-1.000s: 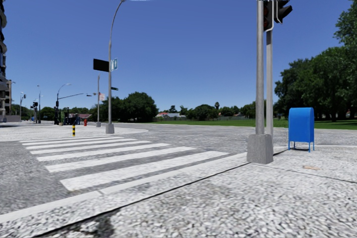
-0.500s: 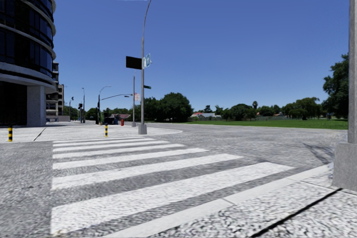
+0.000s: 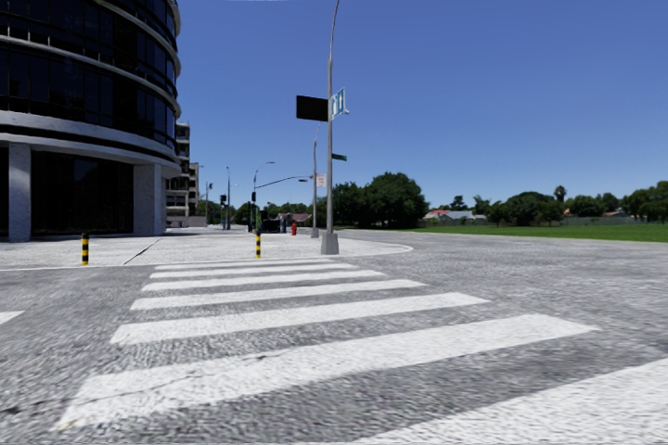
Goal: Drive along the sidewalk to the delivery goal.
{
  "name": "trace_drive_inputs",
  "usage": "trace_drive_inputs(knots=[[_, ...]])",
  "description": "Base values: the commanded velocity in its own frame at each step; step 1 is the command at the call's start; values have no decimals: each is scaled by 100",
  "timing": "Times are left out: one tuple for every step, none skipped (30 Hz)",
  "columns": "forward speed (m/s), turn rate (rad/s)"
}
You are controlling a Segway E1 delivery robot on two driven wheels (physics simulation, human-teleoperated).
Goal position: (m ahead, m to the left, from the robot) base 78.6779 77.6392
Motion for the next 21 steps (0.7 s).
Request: trace_drive_inputs(knots=[[195, 50], [189, 50], [184, 50], [178, 50], [178, 50], [168, 50], [159, 50], [151, 50], [148, 50], [148, 50], [147, 50], [147, 50], [147, 50], [147, 50], [147, 50], [147, 50], [146, 50], [146, 50], [146, 50], [146, 50], [146, 50]])
